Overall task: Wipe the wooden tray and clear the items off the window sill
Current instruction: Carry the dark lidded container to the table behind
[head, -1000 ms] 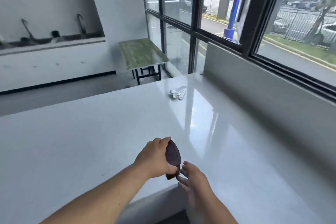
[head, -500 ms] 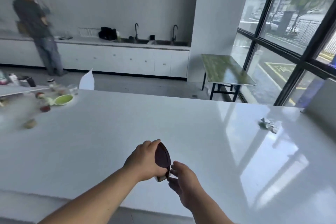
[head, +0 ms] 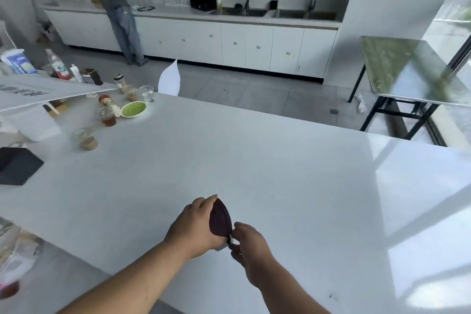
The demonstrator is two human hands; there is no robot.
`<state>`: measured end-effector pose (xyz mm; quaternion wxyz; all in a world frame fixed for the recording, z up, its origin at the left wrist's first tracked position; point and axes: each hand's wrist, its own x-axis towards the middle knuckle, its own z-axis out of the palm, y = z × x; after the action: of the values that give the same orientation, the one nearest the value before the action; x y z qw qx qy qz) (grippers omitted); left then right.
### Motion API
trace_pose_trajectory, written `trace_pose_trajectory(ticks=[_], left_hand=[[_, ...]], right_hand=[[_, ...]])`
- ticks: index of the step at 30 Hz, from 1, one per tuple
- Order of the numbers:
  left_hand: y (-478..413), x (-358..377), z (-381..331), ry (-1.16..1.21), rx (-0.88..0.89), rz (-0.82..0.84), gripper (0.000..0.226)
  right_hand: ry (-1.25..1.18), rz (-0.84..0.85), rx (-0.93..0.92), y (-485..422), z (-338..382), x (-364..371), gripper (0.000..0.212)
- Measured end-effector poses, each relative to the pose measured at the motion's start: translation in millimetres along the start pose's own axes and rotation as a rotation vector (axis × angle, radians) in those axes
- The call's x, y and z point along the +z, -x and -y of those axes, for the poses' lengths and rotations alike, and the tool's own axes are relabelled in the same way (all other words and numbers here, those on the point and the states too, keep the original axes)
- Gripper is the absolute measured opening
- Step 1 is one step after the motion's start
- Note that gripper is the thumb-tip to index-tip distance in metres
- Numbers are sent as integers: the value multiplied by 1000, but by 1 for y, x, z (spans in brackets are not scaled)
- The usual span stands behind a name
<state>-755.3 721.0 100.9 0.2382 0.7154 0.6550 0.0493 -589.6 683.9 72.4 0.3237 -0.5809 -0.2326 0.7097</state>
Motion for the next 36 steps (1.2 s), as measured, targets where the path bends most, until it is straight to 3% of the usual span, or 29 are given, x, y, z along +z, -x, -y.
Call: trace_pose_trajectory(ticks=[4, 7, 9, 13, 15, 18, 21, 25, 30, 36], left_hand=[[-45, 15, 1, -13, -15, 33, 127], [-69, 30, 2, -26, -9, 69, 125], [-77, 39, 3, -35, -11, 112, 126], [-82, 46, 2, -100, 29, 166, 125], [-82, 37, -2, -120, 34, 193, 125], [-81, 11, -16, -147, 97, 194, 109], [-75, -19, -38, -163, 250, 157, 93], [-52, -35, -84, -148, 467, 139, 89], [16, -17, -167, -120, 757, 177, 88], [140, 27, -263, -140, 1073, 300, 90]], right_hand=[[11, -31, 46, -51, 8, -14, 8], [2, -57, 82, -79, 2, -26, 39], [1, -66, 98, -93, -4, -31, 46], [-13, -104, 161, -93, -16, -34, 30], [63, -147, 114, -79, -11, -35, 25], [354, -336, -45, -54, 0, -47, 50], [730, -589, -228, -4, 22, -67, 73], [1041, -831, -270, 96, 28, -102, 88], [1016, -1172, -198, 234, -15, -132, 85], [829, -1447, -74, 384, -106, -147, 87]])
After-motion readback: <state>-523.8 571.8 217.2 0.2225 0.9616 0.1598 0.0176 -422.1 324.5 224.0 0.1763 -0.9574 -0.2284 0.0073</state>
